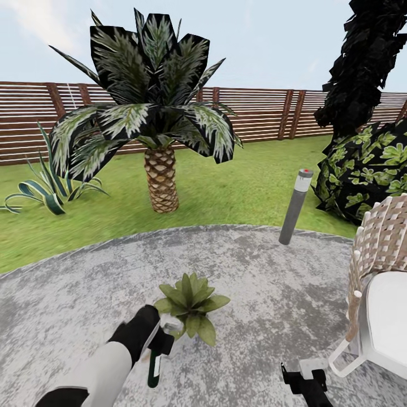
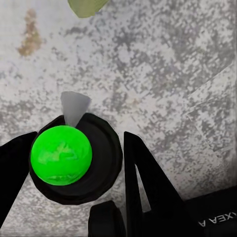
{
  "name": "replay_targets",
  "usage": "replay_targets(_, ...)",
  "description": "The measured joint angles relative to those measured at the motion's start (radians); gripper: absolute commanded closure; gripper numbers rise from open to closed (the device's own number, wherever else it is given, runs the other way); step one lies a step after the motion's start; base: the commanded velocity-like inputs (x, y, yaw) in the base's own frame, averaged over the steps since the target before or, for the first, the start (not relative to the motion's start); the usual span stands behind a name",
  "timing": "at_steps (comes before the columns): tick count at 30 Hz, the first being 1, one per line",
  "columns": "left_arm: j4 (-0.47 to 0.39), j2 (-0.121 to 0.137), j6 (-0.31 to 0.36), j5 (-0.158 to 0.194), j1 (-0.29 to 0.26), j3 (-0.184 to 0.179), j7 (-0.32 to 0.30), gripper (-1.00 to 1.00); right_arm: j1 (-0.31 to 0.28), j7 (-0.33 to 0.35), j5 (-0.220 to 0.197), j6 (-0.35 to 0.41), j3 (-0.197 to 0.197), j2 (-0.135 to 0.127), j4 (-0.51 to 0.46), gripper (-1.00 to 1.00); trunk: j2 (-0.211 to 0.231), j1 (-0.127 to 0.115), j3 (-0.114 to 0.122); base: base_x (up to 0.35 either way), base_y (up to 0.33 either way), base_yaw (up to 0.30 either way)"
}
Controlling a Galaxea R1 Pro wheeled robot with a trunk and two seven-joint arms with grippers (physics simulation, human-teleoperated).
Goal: Pick up the pesticide atomizer in the garden and spray insectifuge to fully cover both potted plants in the garden.
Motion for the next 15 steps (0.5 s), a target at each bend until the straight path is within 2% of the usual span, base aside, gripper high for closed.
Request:
replay_targets(4,0.016,0.004,-0.001,0.002,0.015,-0.001,0.000,1.00,0.001,0.000,0.000,0.000,0.000,0.000,0.000,-1.00,0.000,0.000,0.000,0.000,0.000,0.000)
replay_targets(6,0.017,0.004,-0.005,0.003,0.050,-0.001,0.001,1.00,0.002,0.000,0.000,0.000,0.000,0.000,0.001,-1.00,0.000,0.000,0.000,0.000,0.000,0.000)
replay_targets(8,0.009,0.003,-0.006,0.002,0.058,-0.001,-0.001,1.00,0.002,0.000,0.000,0.000,0.000,0.000,0.001,-1.00,0.000,0.000,0.000,0.020,-0.011,0.000)
replay_targets(12,-0.002,0.000,-0.002,0.004,0.057,0.000,-0.004,1.00,0.003,0.000,0.000,0.000,0.000,0.000,0.001,-1.00,0.000,0.000,0.000,0.161,-0.136,0.000)
replay_targets(15,-0.015,0.001,-0.001,0.026,0.055,0.001,-0.003,1.00,0.003,0.000,0.000,0.000,0.000,0.000,0.001,-1.00,0.000,0.000,0.000,0.188,-0.127,0.000)
